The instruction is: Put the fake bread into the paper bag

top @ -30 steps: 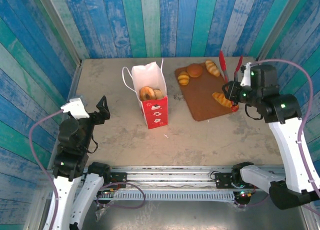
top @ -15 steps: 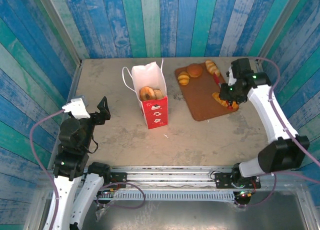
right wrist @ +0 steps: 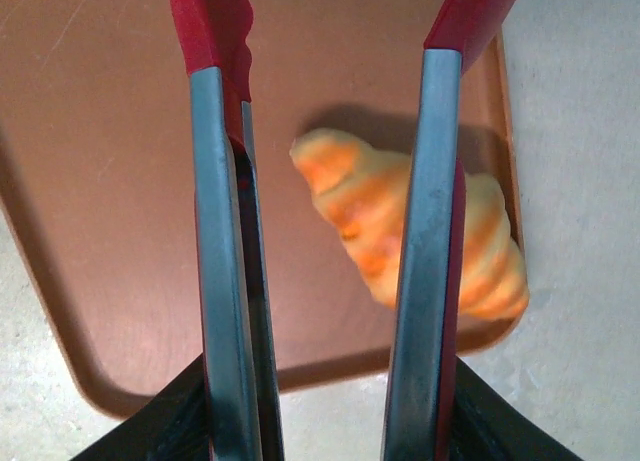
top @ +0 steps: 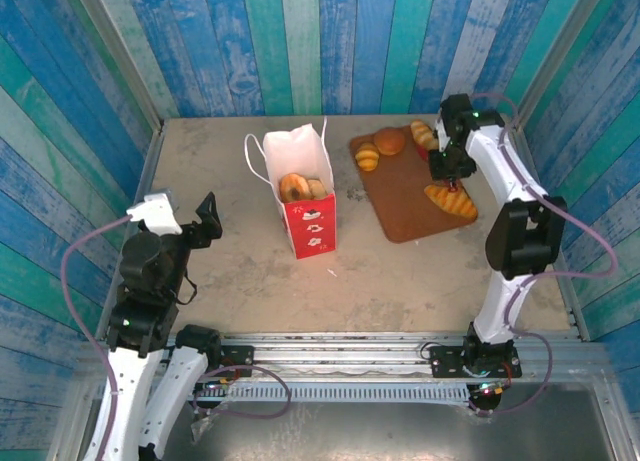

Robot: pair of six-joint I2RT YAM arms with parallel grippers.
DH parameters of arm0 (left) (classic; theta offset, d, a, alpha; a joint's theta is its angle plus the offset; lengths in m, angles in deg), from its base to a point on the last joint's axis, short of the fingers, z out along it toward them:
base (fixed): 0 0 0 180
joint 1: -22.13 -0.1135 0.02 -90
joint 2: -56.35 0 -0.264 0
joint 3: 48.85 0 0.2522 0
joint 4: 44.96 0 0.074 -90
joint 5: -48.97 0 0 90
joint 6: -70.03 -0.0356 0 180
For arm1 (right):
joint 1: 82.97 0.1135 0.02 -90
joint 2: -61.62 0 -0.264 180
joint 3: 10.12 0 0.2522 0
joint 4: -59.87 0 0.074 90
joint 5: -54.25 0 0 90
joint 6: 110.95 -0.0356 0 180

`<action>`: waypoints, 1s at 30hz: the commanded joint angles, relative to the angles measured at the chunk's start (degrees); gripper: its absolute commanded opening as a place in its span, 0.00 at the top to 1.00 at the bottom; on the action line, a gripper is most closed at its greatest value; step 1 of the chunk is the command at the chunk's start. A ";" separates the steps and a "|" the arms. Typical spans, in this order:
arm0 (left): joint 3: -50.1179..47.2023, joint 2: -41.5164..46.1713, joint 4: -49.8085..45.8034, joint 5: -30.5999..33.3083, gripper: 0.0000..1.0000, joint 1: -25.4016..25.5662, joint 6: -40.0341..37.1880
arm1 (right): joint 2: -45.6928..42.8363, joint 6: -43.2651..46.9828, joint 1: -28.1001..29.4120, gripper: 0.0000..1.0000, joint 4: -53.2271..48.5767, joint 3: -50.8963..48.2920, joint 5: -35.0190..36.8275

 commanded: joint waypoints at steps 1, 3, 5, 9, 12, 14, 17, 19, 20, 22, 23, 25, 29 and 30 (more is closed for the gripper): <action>2.07 -0.79 -0.69 0.77 0.06 0.09 -0.25 | 3.74 2.92 -0.82 0.54 -3.40 5.05 -0.76; 2.54 -1.13 -1.02 0.99 0.06 0.14 -0.17 | 6.03 3.28 -1.17 0.54 -3.99 7.16 -1.64; 2.91 -1.46 -1.24 1.26 0.06 0.09 -0.25 | 7.85 3.63 -1.54 0.54 -4.08 8.75 -2.34; 3.54 -2.10 -1.60 1.83 0.06 0.09 0.13 | 11.06 4.08 -1.88 0.54 -4.18 11.35 -2.95; 3.74 -2.45 -1.43 1.77 0.06 0.09 0.69 | 13.09 4.67 -1.99 0.55 -4.21 12.82 -2.83; 3.76 -2.78 -1.33 1.85 0.06 0.09 0.97 | 14.29 5.02 -2.22 0.55 -4.22 13.92 -2.78; 4.21 -3.30 -1.42 2.09 0.06 0.09 0.98 | 16.30 5.71 -2.56 0.55 -4.56 15.79 -2.87; 4.54 -3.59 -1.76 2.64 0.06 0.15 1.12 | 17.60 6.10 -2.74 0.55 -4.97 17.18 -2.92; 4.71 -3.61 -1.86 2.81 0.06 0.10 1.12 | 18.15 6.23 -2.89 0.55 -5.03 17.82 -2.90; 4.91 -3.63 -1.86 2.88 0.06 0.09 1.27 | 19.25 6.69 -3.00 0.56 -5.22 19.16 -2.93; 5.08 -3.71 -1.86 2.97 0.06 0.09 1.33 | 19.85 7.03 -3.13 0.56 -5.31 20.00 -2.91; 5.30 -3.89 -1.94 3.09 0.06 0.10 1.56 | 20.91 7.40 -3.27 0.56 -5.61 21.70 -2.72; 5.76 -4.38 -2.27 3.20 0.06 0.14 1.78 | 22.96 7.69 -3.69 0.57 -6.33 24.46 -2.93; 5.99 -4.49 -2.46 3.52 0.06 0.10 1.79 | 23.45 7.77 -3.77 0.57 -6.40 24.90 -2.99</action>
